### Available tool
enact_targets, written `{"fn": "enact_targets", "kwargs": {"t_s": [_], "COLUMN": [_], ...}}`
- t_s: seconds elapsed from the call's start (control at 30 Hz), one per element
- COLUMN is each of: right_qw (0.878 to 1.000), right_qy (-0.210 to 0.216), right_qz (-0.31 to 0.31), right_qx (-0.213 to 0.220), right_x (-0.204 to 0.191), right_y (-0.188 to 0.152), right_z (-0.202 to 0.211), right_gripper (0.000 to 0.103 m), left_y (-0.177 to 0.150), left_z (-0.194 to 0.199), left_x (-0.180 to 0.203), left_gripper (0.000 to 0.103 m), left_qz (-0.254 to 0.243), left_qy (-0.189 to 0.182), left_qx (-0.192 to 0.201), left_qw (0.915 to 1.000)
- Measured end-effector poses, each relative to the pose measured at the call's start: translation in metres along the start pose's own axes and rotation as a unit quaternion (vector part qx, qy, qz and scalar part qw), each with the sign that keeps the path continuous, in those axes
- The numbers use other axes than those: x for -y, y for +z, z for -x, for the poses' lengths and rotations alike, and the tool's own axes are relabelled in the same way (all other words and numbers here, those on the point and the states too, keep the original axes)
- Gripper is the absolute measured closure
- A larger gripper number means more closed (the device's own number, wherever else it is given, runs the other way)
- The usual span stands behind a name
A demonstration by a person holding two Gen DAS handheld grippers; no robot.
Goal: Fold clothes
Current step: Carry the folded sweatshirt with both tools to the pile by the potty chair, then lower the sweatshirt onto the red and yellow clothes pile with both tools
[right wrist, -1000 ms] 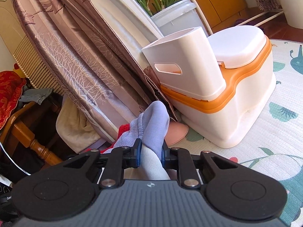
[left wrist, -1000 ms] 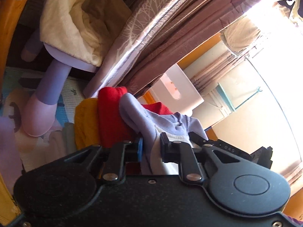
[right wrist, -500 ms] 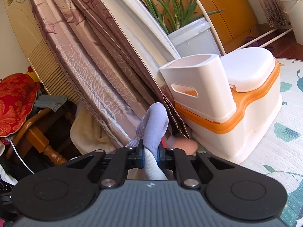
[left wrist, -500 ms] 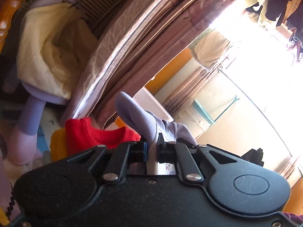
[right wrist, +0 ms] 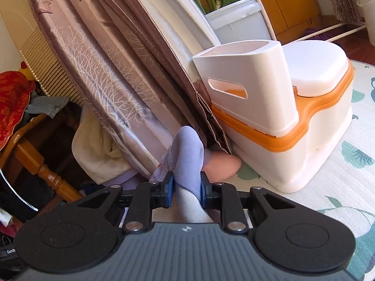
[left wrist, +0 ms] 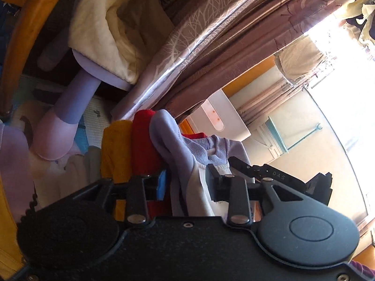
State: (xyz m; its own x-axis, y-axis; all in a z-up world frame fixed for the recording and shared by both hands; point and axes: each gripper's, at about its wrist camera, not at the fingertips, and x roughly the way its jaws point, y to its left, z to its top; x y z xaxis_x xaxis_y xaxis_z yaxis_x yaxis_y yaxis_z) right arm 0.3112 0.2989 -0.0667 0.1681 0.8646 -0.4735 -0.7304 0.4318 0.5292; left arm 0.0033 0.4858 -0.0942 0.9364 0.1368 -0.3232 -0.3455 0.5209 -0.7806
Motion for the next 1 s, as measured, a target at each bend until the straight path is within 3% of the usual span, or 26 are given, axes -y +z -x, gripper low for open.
{"fn": "enact_targets", "kwargs": {"t_s": [0.23, 0.33, 0.43, 0.53, 0.57, 0.63, 0.77, 0.83, 0.93, 1.0], "right_qw": [1.000, 1.000, 0.999, 0.994, 0.990, 0.974, 0.920, 0.901, 0.908, 0.904], "right_qy": [-0.010, -0.013, -0.022, -0.035, -0.032, -0.025, -0.002, 0.035, 0.057, 0.076], "right_qz": [-0.005, -0.002, -0.009, -0.085, -0.129, -0.216, -0.385, -0.426, -0.411, -0.416], "right_qx": [0.003, 0.007, 0.029, 0.051, 0.057, 0.069, 0.072, 0.076, 0.065, 0.062], "right_x": [-0.003, -0.003, 0.005, 0.028, 0.040, 0.063, 0.103, 0.105, 0.096, 0.095], "right_y": [0.006, 0.012, 0.018, 0.001, -0.016, -0.048, -0.119, -0.144, -0.149, -0.150], "right_z": [0.004, 0.013, 0.039, 0.077, 0.085, 0.101, 0.107, 0.099, 0.086, 0.076], "right_gripper": [0.079, 0.067, 0.055, 0.039, 0.031, 0.027, 0.023, 0.023, 0.023, 0.023], "left_y": [-0.005, -0.003, 0.003, 0.005, 0.005, 0.001, -0.025, -0.040, -0.054, -0.060], "left_z": [-0.010, -0.002, -0.001, 0.009, 0.014, 0.030, 0.063, 0.069, 0.055, 0.045], "left_x": [0.000, 0.001, 0.003, 0.007, 0.008, 0.009, 0.002, -0.002, -0.007, -0.007], "left_gripper": [0.073, 0.072, 0.060, 0.058, 0.058, 0.053, 0.039, 0.037, 0.037, 0.037], "left_qz": [-0.015, -0.018, -0.029, -0.032, -0.033, -0.018, 0.045, 0.067, 0.104, 0.126], "left_qy": [0.022, 0.017, 0.021, 0.018, 0.019, 0.010, -0.006, -0.001, -0.009, -0.019], "left_qx": [-0.008, 0.007, 0.008, 0.010, 0.010, 0.002, -0.038, -0.060, -0.083, -0.093], "left_qw": [0.9996, 0.9997, 0.9993, 0.9993, 0.9992, 0.9998, 0.9982, 0.9959, 0.9911, 0.9875]}}
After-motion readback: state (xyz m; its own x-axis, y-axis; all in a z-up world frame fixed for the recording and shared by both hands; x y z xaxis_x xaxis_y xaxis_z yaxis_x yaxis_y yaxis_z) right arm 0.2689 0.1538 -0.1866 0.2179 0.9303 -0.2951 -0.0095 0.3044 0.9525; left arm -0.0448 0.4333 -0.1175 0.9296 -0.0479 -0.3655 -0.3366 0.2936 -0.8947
